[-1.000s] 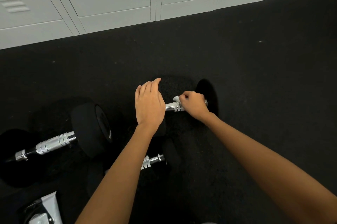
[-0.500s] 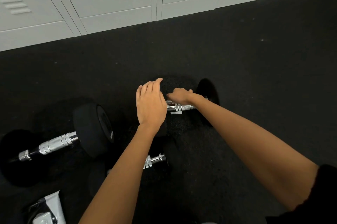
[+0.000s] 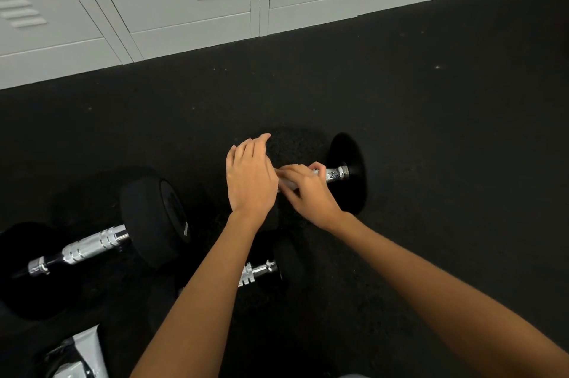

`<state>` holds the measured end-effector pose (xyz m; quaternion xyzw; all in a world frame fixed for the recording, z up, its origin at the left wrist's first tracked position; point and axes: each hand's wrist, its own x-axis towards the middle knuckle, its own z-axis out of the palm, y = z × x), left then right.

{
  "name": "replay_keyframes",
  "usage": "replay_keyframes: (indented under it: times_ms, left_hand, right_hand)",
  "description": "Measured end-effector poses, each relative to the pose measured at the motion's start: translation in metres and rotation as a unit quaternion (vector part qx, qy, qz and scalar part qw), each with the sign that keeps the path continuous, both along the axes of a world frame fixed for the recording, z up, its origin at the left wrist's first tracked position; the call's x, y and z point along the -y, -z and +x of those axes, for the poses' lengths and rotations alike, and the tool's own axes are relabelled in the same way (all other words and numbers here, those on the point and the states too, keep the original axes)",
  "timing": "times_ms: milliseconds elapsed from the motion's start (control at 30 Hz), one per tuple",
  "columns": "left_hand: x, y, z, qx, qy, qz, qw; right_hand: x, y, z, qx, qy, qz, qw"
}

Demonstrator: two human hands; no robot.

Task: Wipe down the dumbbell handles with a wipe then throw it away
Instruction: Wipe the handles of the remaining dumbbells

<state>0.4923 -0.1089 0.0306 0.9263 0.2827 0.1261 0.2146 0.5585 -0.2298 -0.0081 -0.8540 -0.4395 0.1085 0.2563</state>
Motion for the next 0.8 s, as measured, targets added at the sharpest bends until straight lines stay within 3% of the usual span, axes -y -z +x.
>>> replay_keyframes:
  times_ms: [100, 200, 333, 633, 800]
  left_hand:
    - [0.0, 0.001, 0.0, 0.008, -0.004, -0.002, 1.0]
    - [0.0, 0.001, -0.001, 0.016, -0.003, -0.004, 1.0]
    - [0.0, 0.001, 0.0, 0.019, -0.004, -0.004, 1.0]
    - [0.0, 0.001, 0.0, 0.021, -0.003, -0.003, 1.0]
    - [-0.002, 0.002, 0.0, 0.022, 0.002, -0.005, 1.0]
  right_hand:
    - [0.016, 0.003, 0.001, 0.052, -0.033, 0.045, 0.997]
    - [0.029, 0.007, 0.006, 0.116, 0.001, 0.066, 0.991]
    - [0.034, 0.009, 0.008, 0.106, 0.059, 0.076, 0.99]
    - [0.041, 0.016, -0.001, 0.119, 0.023, 0.077, 0.99]
    - [0.042, 0.016, 0.006, 0.095, 0.103, 0.065, 0.988]
